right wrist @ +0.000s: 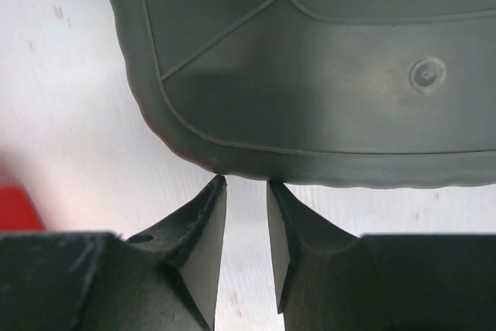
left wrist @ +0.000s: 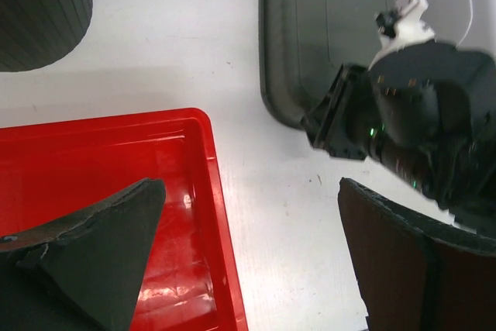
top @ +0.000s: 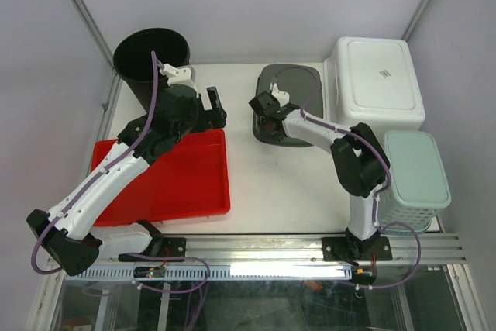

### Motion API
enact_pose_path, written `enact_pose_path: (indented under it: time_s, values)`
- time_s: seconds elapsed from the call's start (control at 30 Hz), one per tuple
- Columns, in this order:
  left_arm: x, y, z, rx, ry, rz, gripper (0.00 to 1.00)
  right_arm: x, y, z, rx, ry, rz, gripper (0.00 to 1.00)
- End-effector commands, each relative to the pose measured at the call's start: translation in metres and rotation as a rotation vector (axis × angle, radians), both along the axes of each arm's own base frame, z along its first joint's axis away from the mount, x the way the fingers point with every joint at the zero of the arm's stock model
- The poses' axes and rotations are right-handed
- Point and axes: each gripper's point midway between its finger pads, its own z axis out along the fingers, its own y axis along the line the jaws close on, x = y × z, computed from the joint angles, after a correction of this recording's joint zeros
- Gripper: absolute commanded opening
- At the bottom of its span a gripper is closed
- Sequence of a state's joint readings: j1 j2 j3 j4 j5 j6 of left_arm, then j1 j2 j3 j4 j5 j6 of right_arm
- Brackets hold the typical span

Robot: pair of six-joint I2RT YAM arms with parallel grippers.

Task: Turn the large container upside down

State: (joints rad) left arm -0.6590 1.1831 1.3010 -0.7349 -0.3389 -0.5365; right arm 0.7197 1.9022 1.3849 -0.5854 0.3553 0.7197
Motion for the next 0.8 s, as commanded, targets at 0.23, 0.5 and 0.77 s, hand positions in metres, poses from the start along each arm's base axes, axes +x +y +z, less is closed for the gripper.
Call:
enact_pose_path:
  time_s: [0.23, 0.5, 0.77]
  values:
    - [-0.028, 0.003, -0.044, 0.058, 0.109, -0.017, 0.99, 0.029, 0.021, 0.051, 0.132, -0.154, 0.087, 0.39]
    - [-0.057, -0.004, -0.126, 0.123, 0.300, 0.039, 0.99, -0.062, -0.003, 0.124, 0.270, -0.283, 0.191, 0.74]
    - [-0.046, -0.030, -0.167, 0.123, 0.334, 0.047, 0.88, -0.114, -0.080, 0.179, 0.320, -0.409, 0.073, 0.81]
